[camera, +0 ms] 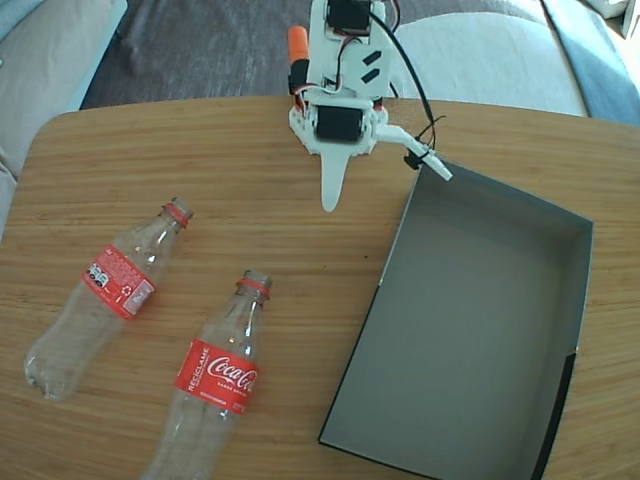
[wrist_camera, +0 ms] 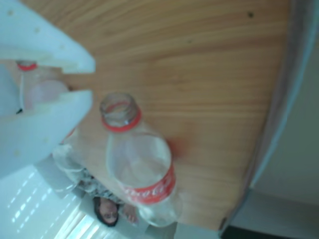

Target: Grasp the bottles and put them in the box.

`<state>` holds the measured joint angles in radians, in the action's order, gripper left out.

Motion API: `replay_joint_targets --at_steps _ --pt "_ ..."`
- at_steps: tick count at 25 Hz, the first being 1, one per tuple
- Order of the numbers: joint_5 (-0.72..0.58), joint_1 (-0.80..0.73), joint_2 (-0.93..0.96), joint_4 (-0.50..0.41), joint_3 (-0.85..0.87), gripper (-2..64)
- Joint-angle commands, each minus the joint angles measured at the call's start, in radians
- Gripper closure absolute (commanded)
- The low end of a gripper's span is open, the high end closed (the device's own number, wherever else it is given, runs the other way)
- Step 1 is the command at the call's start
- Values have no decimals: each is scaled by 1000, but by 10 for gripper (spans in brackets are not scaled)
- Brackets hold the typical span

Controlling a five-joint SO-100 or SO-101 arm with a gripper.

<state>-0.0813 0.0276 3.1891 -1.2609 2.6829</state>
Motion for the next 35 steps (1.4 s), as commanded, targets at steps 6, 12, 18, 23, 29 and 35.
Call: replay_joint_targets --at_steps 6,12,18,23,29,35 --pt "-5 -2 -394 12 -342 614" --pt "-166 -2 -733 -8 -661 613" --pt "-463 3 -940 -120 -902 613" --pt "-742 46 -991 -179 -960 613" --pt "-907 54 -1005 -187 -1019 614" --pt "-1146 54 -1006 -184 -1043 613"
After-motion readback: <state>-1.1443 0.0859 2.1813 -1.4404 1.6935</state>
